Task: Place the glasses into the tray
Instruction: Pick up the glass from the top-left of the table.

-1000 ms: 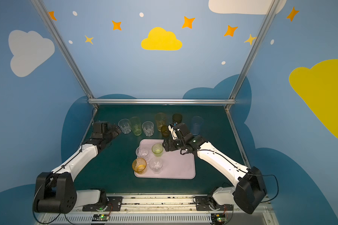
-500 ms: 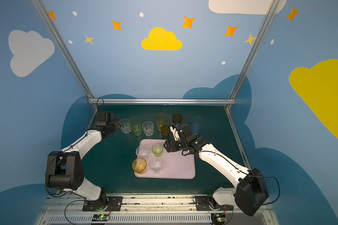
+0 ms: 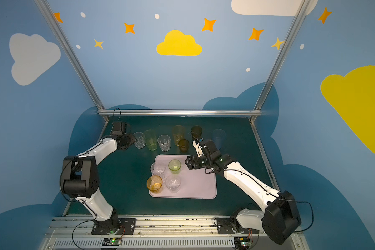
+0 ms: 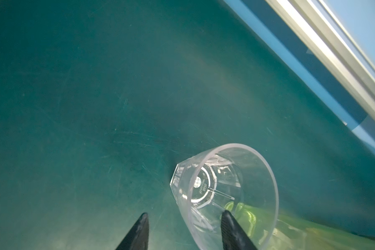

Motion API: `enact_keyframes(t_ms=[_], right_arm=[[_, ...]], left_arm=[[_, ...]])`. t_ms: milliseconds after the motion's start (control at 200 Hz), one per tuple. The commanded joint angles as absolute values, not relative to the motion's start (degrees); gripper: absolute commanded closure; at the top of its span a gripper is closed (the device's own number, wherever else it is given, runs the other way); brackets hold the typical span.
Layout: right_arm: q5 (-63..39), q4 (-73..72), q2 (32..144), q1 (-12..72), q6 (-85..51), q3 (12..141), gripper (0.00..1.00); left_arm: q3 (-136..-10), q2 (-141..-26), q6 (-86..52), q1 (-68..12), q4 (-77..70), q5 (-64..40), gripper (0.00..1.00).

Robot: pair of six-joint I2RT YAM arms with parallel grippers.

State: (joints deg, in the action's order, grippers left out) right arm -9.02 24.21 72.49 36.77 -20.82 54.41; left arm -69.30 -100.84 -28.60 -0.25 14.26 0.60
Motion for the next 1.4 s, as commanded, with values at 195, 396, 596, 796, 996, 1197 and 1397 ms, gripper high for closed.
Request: enact_keyframes(t_ms=[195, 396, 596, 796, 996, 1197, 1397], right_arm=[[-9.15, 24.03, 71.85, 35.60, -22.24, 53.70, 0.13], [-8.90, 24.31, 71.67, 34.98, -22.59, 53.70, 0.13], [-9.50, 24.22, 71.81, 34.55, -23.20, 53.57, 0.13], [-10.53, 23.65, 72.01, 33.95, -23.97, 53.44, 0.13], [-12.53, 22.58, 72.33, 33.09, -25.17, 53.02, 0.13], [-14.05, 21.65, 71.78, 32.35, -26.18, 52.34, 0.13], [-14.88, 20.84, 69.73, 31.78, -27.20, 50.99, 0.13]], left_arm=[[-71.70, -103.56, -26.68, 0.00, 16.68, 3.25, 0.64], [-73.12, -105.94, -26.52, 0.00, 17.41, 2.38, 0.69], [-73.30, -106.19, -26.54, 0.00, 17.58, 1.84, 0.85], [-73.22, -104.97, -25.91, 0.00, 18.72, 2.11, 0.85], [-71.78, -102.25, -25.92, 0.00, 19.93, 2.55, 0.95], [-66.59, -96.37, -28.42, -0.04, 18.14, 1.25, 0.96], [-62.05, -88.86, -29.36, -0.42, 18.19, -0.09, 0.96]])
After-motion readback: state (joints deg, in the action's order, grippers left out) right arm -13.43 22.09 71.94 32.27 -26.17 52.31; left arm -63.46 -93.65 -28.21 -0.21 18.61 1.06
